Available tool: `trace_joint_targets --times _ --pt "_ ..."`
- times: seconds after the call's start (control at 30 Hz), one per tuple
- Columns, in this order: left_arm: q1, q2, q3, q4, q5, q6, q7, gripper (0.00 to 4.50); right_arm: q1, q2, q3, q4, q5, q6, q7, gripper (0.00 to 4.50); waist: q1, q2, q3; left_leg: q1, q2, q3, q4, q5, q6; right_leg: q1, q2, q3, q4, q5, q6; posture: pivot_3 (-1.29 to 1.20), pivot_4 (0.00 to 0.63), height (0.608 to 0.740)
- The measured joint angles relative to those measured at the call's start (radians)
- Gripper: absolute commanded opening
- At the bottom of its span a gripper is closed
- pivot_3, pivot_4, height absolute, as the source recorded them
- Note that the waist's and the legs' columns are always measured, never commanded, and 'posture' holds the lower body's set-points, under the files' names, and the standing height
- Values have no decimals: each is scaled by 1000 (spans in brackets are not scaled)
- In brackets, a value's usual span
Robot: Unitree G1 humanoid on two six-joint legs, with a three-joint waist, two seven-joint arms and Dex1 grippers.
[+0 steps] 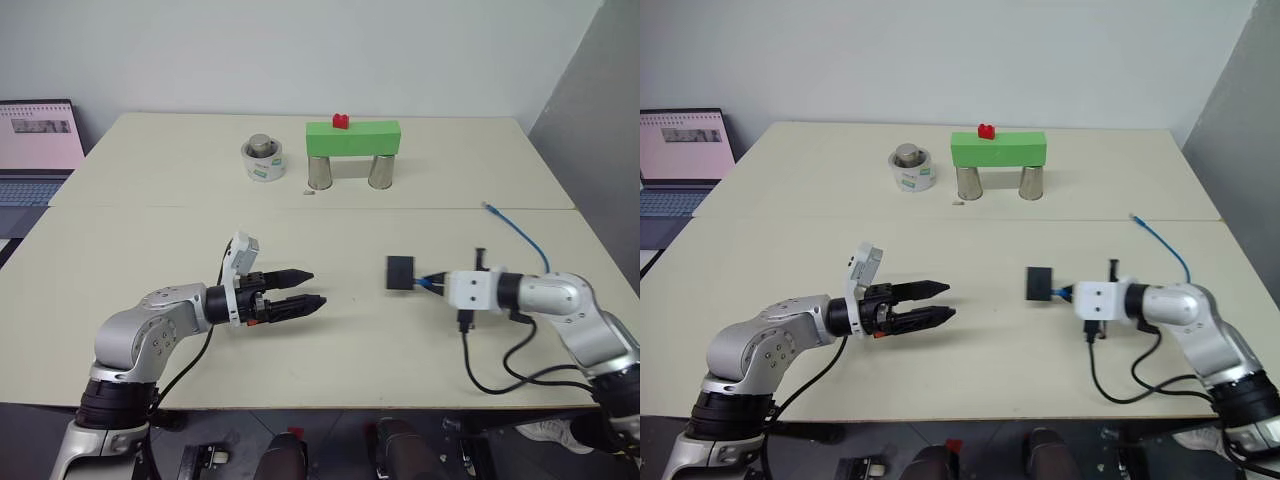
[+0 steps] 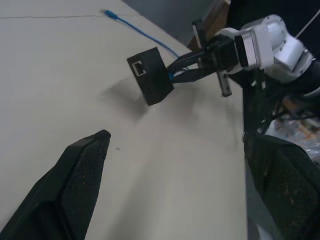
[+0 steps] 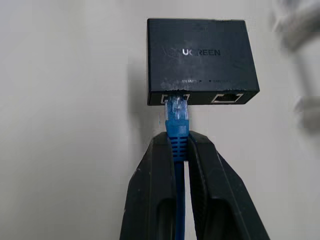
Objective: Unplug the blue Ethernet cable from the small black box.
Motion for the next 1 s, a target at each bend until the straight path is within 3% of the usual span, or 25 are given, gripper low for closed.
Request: trace_joint_targets --times 0.3,0.6,1.0 --pt "-35 -46 -5 15 -38 45 24 4500 -53 62 55 -35 -93 -210 -68 77 9 0 0 0 -1 -1 1 0 -1 0 -1 0 0 0 0 0 150 740" --pt "-37 -83 -1 34 -47 52 45 4500 -68 85 63 -35 -113 -257 -88 77 9 0 0 0 -1 -1 1 0 -1 0 -1 0 0 3 -4 0 150 740" --pt "-37 -111 1 32 -79 52 61 1676 -78 122 78 -35 -151 -260 -110 77 9 0 0 0 -1 -1 0 0 -1 0 -1 0 0 3 -4 0 150 740"
